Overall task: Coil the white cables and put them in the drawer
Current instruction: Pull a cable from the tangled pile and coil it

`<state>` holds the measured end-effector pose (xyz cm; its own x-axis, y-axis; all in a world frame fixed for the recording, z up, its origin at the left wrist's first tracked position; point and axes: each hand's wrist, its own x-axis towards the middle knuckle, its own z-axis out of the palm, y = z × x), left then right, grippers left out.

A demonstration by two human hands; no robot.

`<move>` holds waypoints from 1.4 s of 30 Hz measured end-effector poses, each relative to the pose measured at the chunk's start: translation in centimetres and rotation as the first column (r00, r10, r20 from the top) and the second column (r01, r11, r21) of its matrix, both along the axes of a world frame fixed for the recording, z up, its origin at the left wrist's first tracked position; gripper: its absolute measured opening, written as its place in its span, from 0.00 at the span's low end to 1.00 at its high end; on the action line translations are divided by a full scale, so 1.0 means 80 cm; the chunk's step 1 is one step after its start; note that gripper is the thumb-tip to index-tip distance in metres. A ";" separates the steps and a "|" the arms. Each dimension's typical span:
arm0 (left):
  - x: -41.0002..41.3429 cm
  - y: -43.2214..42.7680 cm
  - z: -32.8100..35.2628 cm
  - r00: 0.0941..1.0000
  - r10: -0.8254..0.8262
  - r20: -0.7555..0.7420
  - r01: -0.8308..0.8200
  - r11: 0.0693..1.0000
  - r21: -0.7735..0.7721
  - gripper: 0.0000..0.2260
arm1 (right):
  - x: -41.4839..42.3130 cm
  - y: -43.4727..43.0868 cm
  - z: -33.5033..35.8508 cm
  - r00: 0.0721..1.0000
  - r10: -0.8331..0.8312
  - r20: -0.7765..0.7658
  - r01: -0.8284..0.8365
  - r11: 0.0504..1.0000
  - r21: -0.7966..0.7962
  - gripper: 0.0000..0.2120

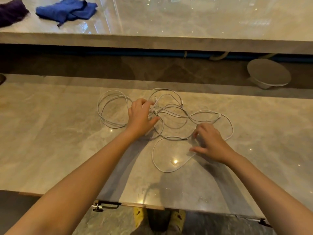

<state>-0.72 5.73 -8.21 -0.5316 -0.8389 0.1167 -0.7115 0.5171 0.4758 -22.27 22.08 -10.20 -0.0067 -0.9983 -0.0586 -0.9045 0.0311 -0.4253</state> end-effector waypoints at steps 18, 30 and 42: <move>-0.017 0.048 0.089 0.856 -0.060 -0.513 0.392 0.722 0.570 0.10 | -0.039 -0.043 0.146 0.882 -0.173 0.439 0.348 0.867 -0.357 0.04; -0.007 -0.004 0.177 0.607 -0.017 -0.795 0.652 0.583 0.485 0.11 | -0.078 -0.071 0.209 0.801 -0.338 0.494 0.545 0.754 -0.368 0.09; -0.019 -0.001 0.209 0.725 0.027 -0.688 0.490 0.682 0.543 0.12 | -0.008 -0.092 0.250 0.861 0.024 0.508 0.178 0.922 -0.345 0.10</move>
<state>-2.27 5.69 8.48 -0.7400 -0.6717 -0.0336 -0.0320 -0.0148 0.9994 -22.89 14.74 9.83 -0.1551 -0.9429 0.2946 -0.5707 -0.1579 -0.8059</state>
